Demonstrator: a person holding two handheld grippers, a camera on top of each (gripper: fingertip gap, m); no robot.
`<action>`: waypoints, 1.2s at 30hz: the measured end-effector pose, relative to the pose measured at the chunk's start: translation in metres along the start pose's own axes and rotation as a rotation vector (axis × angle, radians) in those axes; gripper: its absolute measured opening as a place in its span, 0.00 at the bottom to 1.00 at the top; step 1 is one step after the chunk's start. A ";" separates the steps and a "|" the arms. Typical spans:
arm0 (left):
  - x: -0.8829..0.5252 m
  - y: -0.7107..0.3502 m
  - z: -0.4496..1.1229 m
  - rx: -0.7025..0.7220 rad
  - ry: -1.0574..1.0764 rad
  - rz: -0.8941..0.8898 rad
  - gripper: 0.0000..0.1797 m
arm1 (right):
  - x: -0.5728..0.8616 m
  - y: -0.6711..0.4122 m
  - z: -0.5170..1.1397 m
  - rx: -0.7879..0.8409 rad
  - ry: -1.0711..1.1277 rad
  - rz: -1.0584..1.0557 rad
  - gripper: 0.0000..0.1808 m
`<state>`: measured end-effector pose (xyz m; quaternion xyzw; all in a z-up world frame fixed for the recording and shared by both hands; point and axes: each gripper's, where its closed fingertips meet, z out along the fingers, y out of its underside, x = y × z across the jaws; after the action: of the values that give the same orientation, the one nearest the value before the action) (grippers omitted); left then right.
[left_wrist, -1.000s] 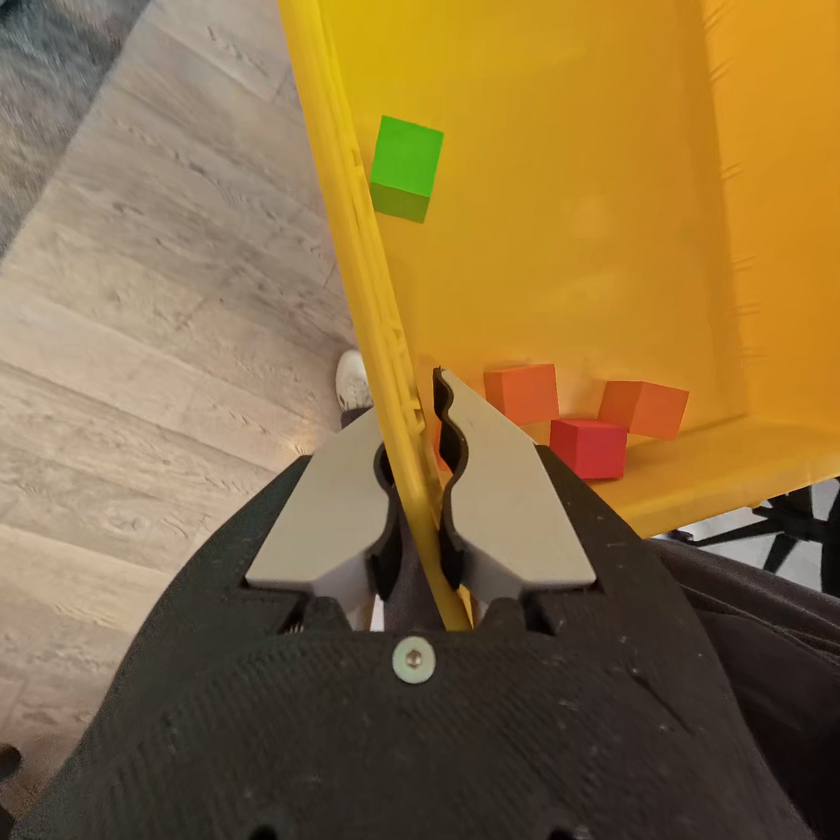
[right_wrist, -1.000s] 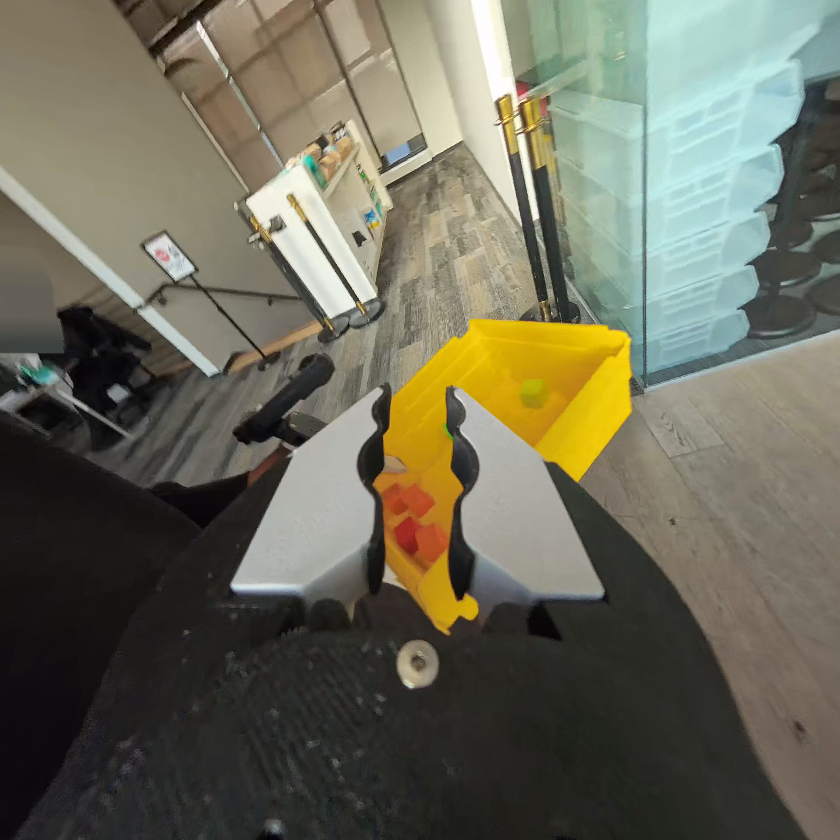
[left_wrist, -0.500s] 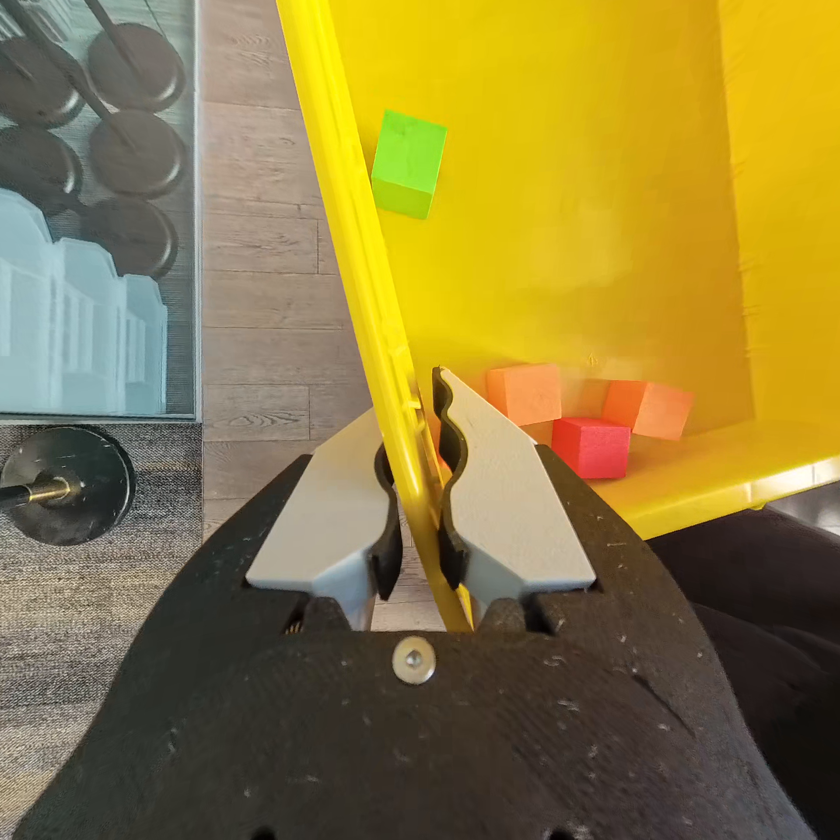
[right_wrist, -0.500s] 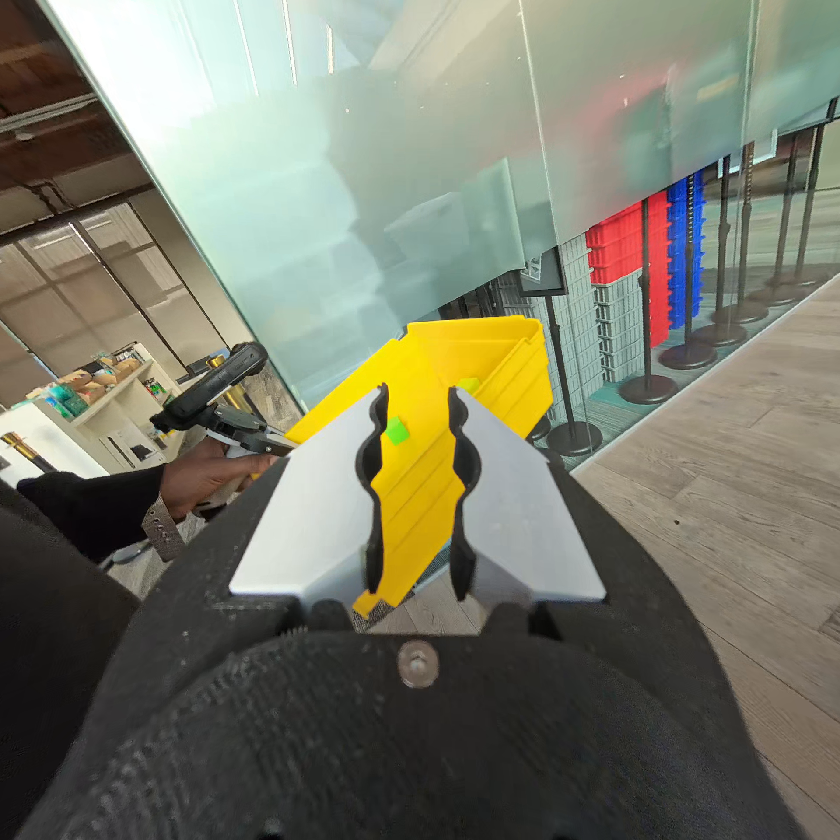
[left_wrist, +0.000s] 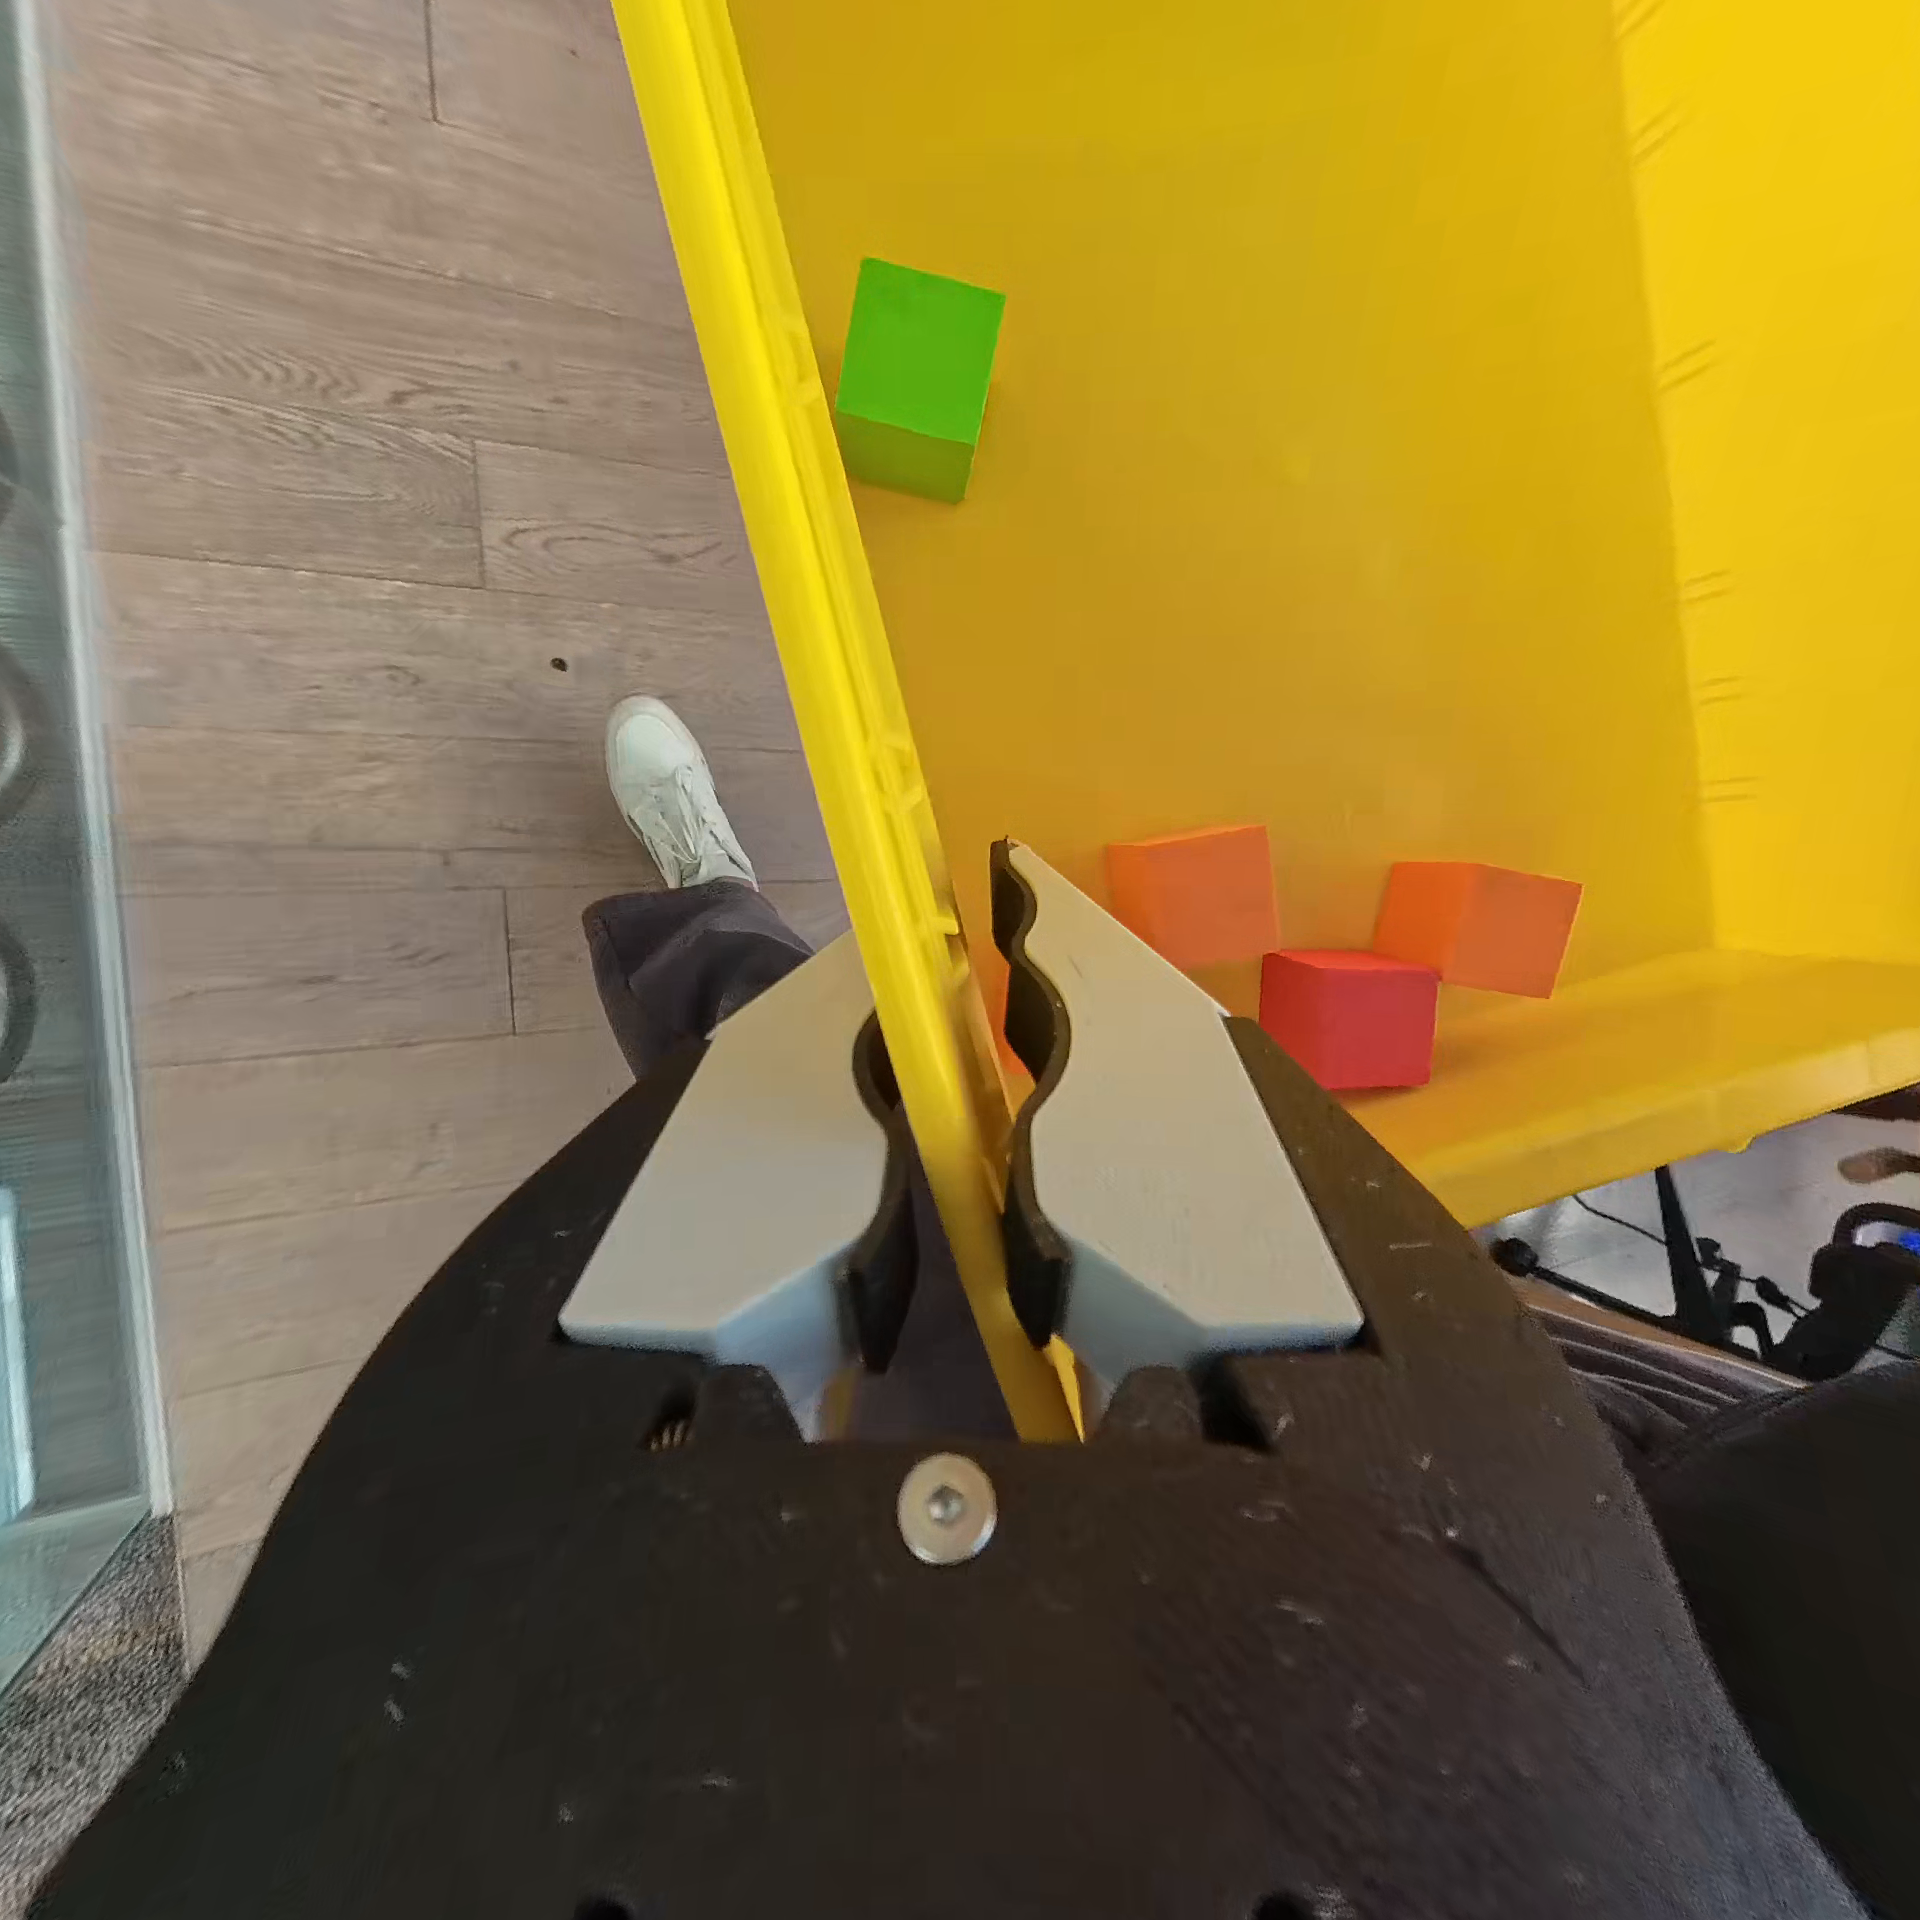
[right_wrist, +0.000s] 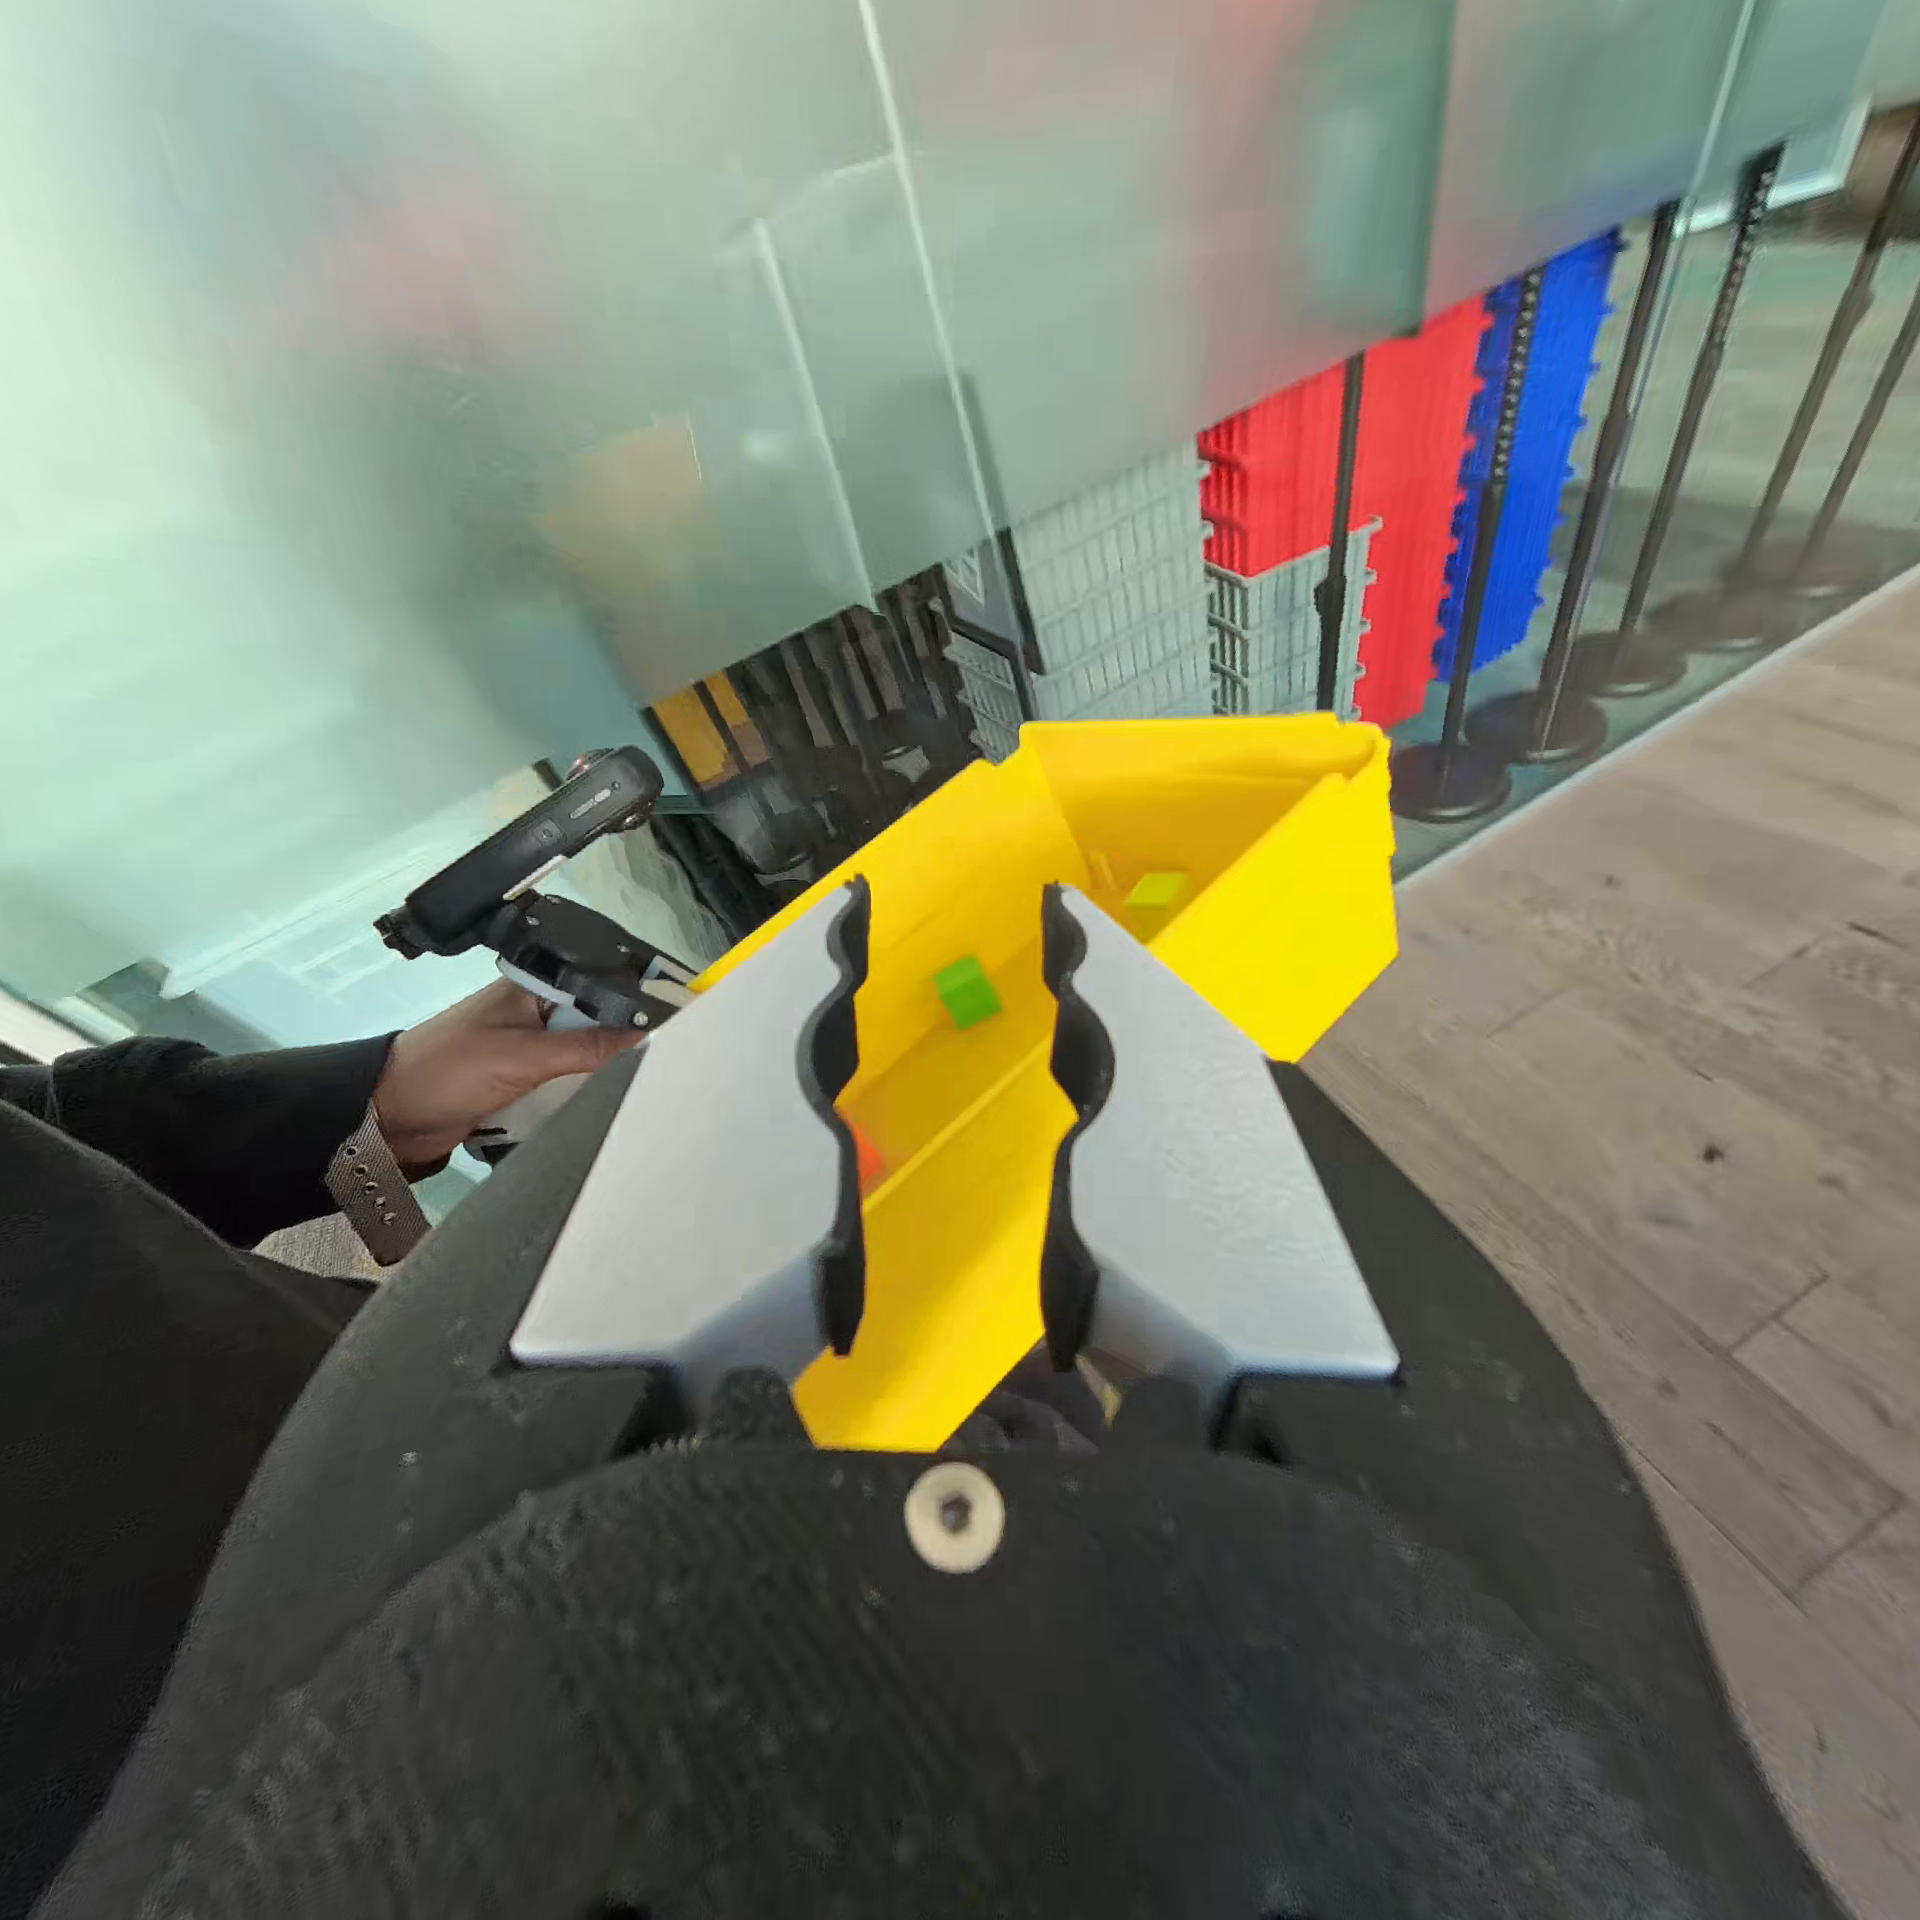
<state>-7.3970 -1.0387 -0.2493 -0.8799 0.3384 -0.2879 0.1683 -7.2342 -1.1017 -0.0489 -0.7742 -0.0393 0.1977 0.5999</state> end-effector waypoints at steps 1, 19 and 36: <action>-0.009 -0.031 0.027 -0.009 0.012 -0.005 0.03 | 0.035 0.003 0.021 -0.017 0.023 0.032 0.17; -0.061 -0.719 0.404 -0.041 -0.005 0.283 0.13 | 0.668 -0.163 0.251 0.111 0.287 0.210 0.19; -0.058 -1.225 0.783 -0.098 0.088 0.168 0.04 | 1.246 -0.443 0.497 0.075 0.195 0.000 0.17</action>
<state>-6.3348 -0.0443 -0.2794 -0.8420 0.4319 -0.2943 0.1337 -6.1864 -0.1535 -0.0538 -0.7669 0.0265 0.1228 0.6294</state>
